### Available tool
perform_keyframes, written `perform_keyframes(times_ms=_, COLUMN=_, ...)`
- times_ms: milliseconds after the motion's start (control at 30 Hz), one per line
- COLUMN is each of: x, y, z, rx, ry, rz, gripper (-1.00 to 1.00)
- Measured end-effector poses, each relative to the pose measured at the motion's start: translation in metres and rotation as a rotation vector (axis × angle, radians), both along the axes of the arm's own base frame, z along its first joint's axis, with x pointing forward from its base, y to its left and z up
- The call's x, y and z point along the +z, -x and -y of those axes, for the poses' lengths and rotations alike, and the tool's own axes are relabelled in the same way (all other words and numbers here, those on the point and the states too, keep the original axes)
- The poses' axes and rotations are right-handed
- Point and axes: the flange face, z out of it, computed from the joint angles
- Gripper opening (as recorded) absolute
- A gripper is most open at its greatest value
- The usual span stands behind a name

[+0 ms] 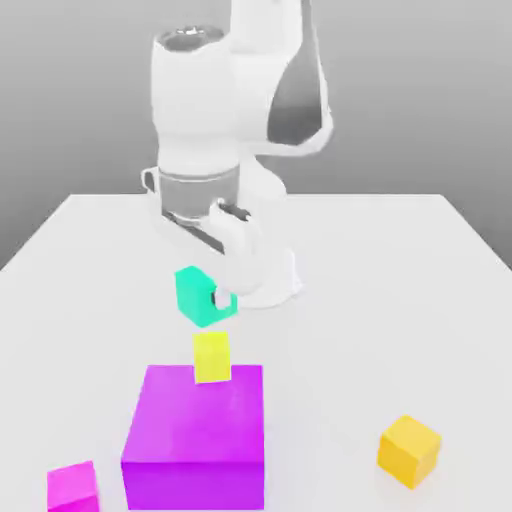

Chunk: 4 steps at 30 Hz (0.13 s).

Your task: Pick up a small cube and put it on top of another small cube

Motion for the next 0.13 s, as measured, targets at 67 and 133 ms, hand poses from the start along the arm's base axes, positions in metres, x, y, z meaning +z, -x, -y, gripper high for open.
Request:
perform_keyframes(times_ms=67, x=-0.0092, y=0.0008, z=-0.0004, rx=0.0, ry=0.0, rz=0.0, gripper=1.0)
perform_keyframes(times_ms=133, x=-0.0092, y=0.0008, z=-0.0004, rx=0.0, ry=0.0, rz=0.0, gripper=1.0)
